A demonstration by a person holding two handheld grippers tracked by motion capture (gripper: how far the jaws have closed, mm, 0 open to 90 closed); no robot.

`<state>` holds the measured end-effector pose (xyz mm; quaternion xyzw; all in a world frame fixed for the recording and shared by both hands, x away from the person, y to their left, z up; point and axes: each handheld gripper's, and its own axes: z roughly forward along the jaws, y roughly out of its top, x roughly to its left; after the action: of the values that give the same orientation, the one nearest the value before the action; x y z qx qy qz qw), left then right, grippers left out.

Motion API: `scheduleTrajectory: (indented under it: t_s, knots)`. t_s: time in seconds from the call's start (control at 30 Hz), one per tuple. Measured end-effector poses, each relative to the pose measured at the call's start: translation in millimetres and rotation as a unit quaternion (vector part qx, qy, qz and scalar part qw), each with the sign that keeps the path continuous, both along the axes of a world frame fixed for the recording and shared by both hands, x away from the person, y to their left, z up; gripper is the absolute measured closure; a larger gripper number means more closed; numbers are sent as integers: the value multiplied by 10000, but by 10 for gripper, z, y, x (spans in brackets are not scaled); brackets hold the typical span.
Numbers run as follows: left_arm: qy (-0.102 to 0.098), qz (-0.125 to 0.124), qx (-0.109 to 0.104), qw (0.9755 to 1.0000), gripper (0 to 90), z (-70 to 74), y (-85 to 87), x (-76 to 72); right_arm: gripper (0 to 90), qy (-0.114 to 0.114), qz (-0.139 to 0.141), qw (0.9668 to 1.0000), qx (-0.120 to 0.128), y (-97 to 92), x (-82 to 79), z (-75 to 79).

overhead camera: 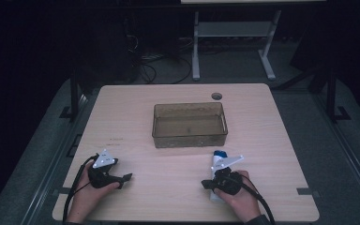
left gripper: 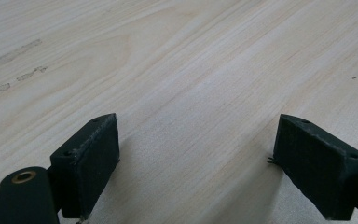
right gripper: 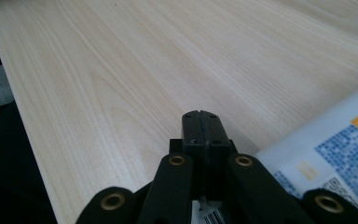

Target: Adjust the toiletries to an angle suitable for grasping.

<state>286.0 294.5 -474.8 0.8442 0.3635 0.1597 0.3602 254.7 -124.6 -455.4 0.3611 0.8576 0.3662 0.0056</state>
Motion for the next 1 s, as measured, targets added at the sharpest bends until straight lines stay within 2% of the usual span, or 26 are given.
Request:
scheduleTrajectory:
  t_s: [1.0]
  knots:
    - [2,2,-3,10000,133,0,0,0,900,68,-559,9984,-60,-542,-163,-20]
